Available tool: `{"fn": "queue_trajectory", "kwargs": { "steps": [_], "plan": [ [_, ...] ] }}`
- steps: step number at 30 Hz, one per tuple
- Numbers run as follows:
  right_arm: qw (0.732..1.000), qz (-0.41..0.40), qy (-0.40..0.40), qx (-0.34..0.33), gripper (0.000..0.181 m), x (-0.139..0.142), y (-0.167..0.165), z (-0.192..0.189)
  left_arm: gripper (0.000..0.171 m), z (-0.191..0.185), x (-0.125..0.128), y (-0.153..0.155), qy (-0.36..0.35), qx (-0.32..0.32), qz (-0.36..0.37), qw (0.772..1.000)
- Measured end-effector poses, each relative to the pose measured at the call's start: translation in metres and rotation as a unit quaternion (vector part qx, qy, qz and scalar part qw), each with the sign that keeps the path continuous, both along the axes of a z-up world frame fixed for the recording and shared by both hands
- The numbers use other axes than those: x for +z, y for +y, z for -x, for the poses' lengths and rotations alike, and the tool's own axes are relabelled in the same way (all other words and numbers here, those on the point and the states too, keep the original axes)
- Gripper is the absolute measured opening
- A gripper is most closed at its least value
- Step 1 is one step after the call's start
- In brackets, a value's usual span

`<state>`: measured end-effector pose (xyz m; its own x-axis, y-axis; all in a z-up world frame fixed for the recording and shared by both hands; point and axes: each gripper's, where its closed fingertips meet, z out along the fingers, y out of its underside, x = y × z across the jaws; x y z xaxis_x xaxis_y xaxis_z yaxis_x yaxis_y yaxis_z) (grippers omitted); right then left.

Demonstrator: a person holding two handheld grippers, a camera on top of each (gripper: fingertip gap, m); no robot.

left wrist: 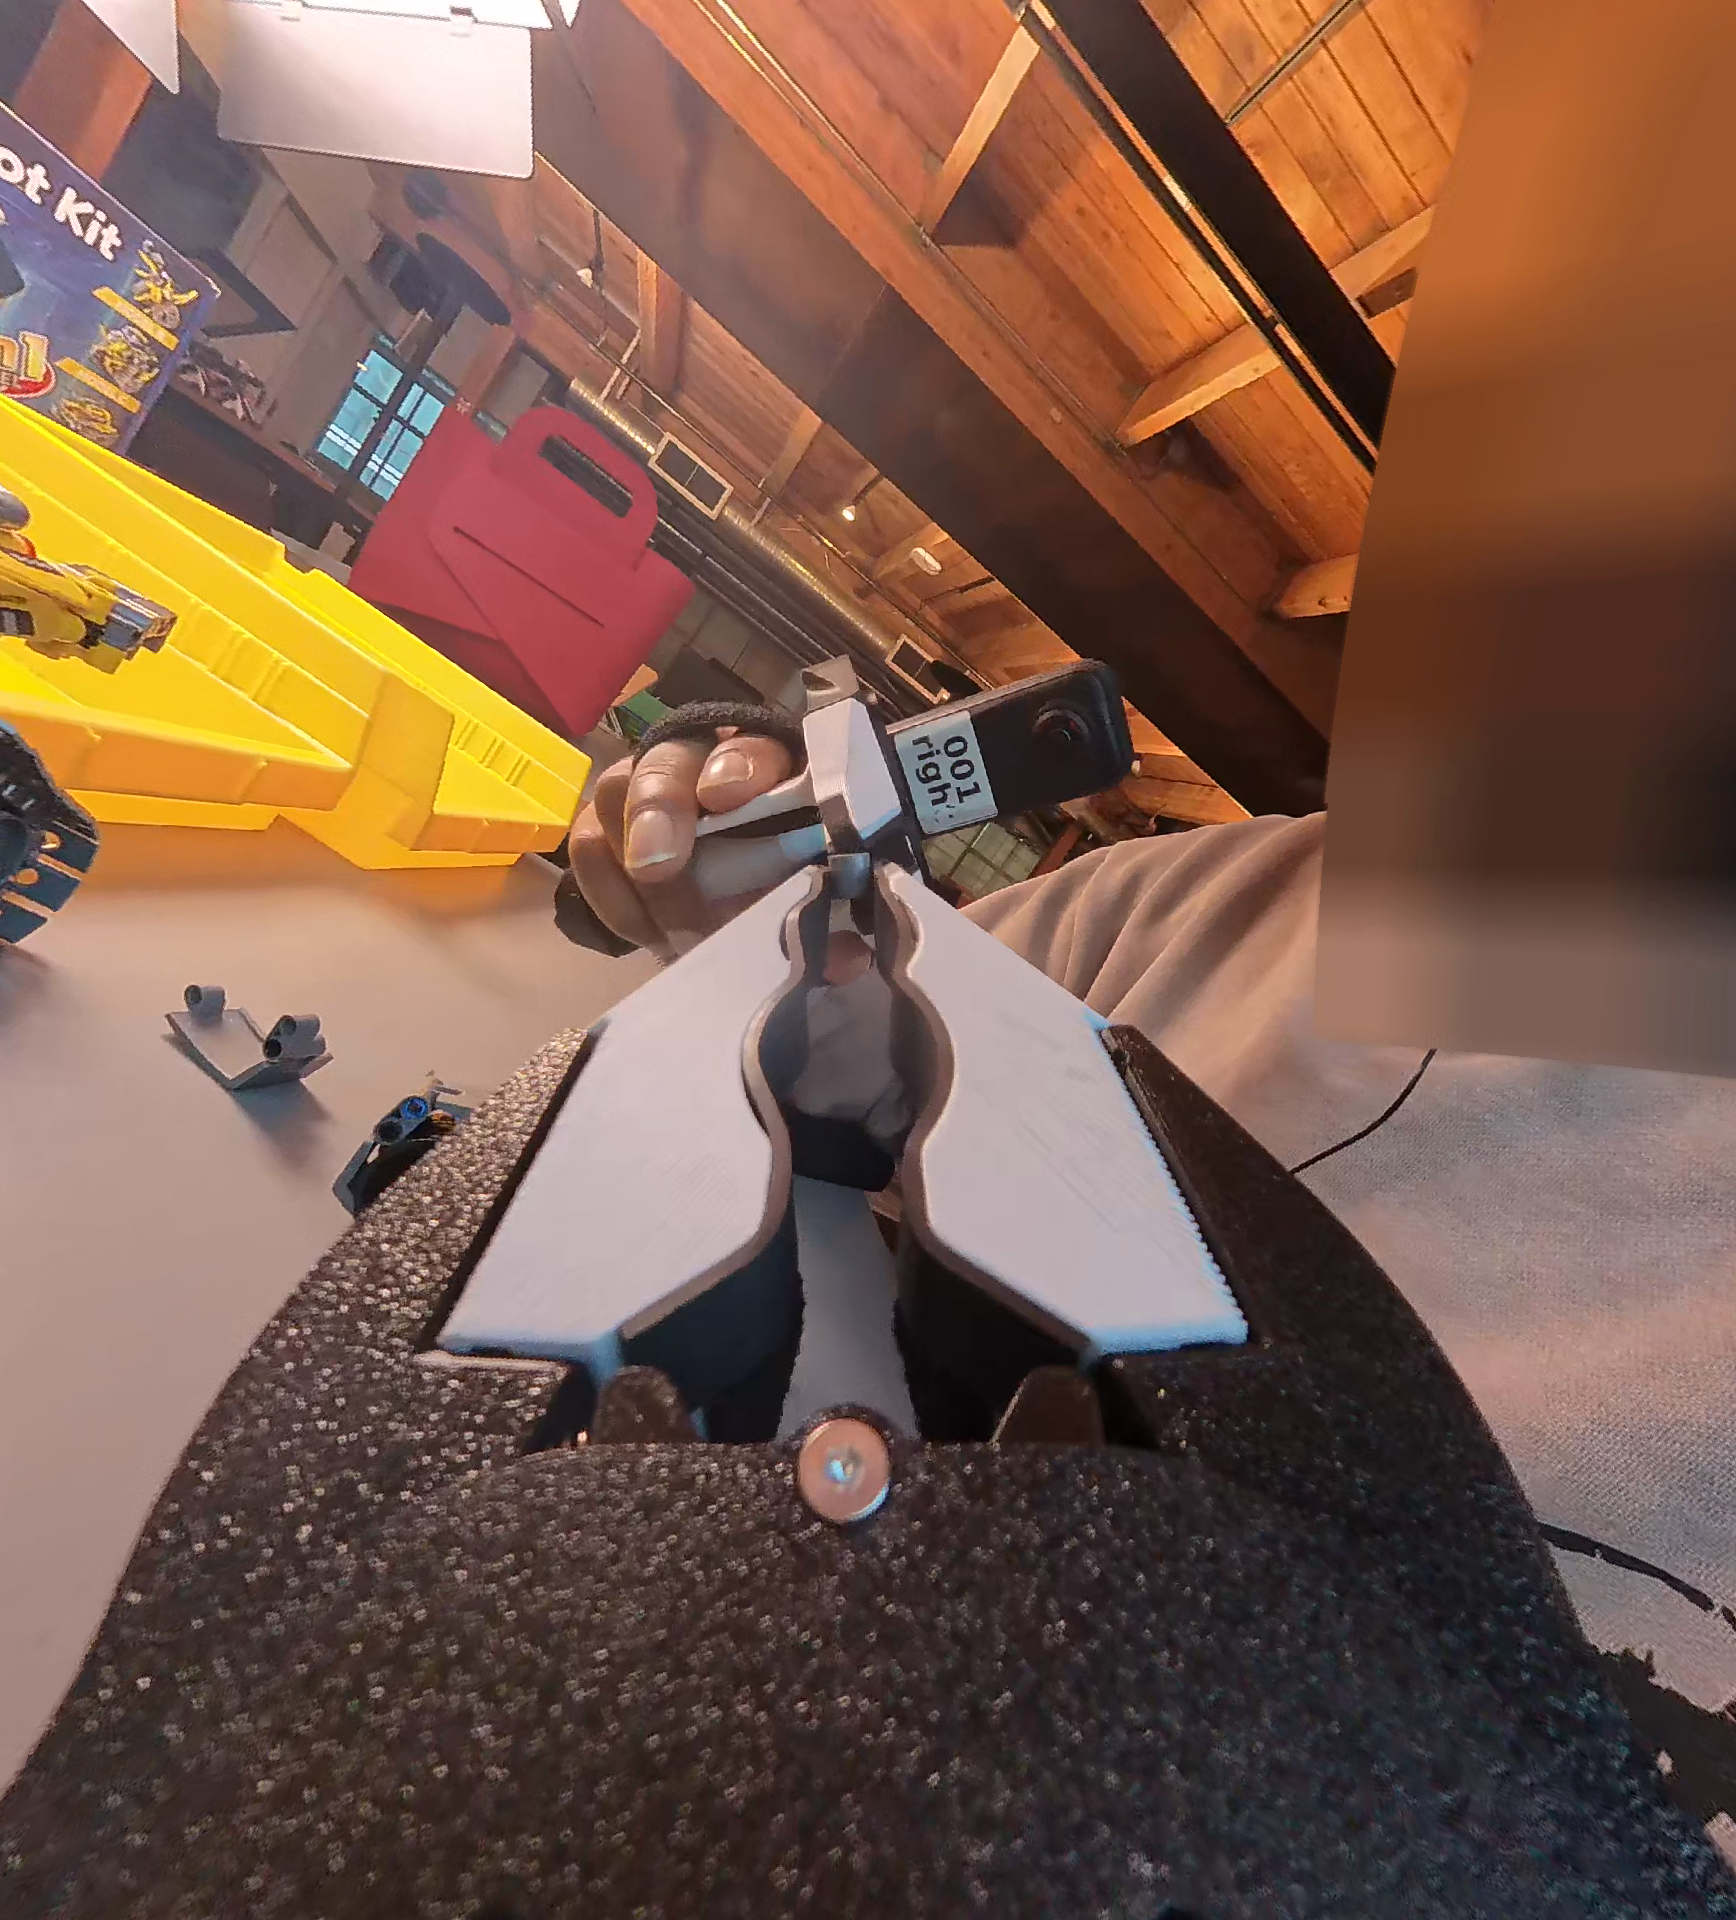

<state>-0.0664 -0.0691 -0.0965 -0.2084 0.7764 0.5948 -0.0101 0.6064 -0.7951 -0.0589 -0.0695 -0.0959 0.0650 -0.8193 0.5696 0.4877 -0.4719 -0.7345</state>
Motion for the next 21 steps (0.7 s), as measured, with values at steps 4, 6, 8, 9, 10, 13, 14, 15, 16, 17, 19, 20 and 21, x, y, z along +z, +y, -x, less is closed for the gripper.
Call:
{"fn": "queue_trajectory", "kwargs": {
  "steps": [4,6,8,9,10,13,14,15,16,17,19,20,21],
  "plan": [
    [0.999,0.032,-0.003,0.011,0.007,0.003,0.003,-0.005,0.013,0.004,-0.001,0.004,0.012,0.024,-0.005,1.0],
    [0.998,0.057,-0.011,0.018,0.008,0.002,0.004,-0.006,0.017,0.007,-0.002,0.006,0.027,0.039,-0.01,0.999],
    [0.998,0.059,-0.016,0.017,0.008,-0.002,0.004,-0.005,0.019,0.007,-0.002,0.004,0.038,0.043,-0.019,0.998],
    [0.998,0.053,-0.02,0.017,0.008,-0.005,0.003,-0.004,0.019,0.005,-0.002,0.003,0.043,0.039,-0.021,0.998],
    [0.999,0.046,-0.021,0.018,0.008,-0.007,0.001,-0.003,0.017,0.003,-0.003,0.001,0.048,0.035,-0.022,0.998],
    [0.999,0.034,-0.021,0.023,0.008,-0.009,-0.005,-0.003,0.007,-0.003,-0.006,-0.002,0.065,0.025,-0.026,0.997],
    [0.999,0.028,-0.02,0.021,0.008,-0.009,-0.005,-0.003,0.007,-0.004,-0.006,-0.002,0.065,0.024,-0.026,0.997],
    [0.999,0.021,-0.019,0.017,0.008,-0.01,-0.004,-0.003,0.007,-0.004,-0.007,-0.001,0.064,0.025,-0.024,0.997],
    [1.0,0.013,-0.02,0.015,0.008,-0.01,-0.004,-0.003,0.007,-0.004,-0.007,-0.001,0.065,0.024,-0.022,0.997],
    [1.0,0.008,-0.02,0.014,0.008,-0.011,-0.005,-0.003,0.007,-0.004,-0.008,-0.001,0.067,0.022,-0.022,0.997],
    [1.0,0.005,-0.017,0.017,0.008,-0.011,-0.007,-0.004,0.007,-0.004,-0.008,-0.003,0.072,0.016,-0.027,0.997],
    [1.0,0.004,-0.016,0.017,0.008,-0.012,-0.007,-0.004,0.007,-0.004,-0.008,-0.004,0.078,0.016,-0.03,0.996],
    [1.0,0.003,-0.014,0.017,0.008,-0.012,-0.007,-0.004,0.006,-0.005,-0.009,-0.004,0.083,0.016,-0.032,0.996]
  ]
}}
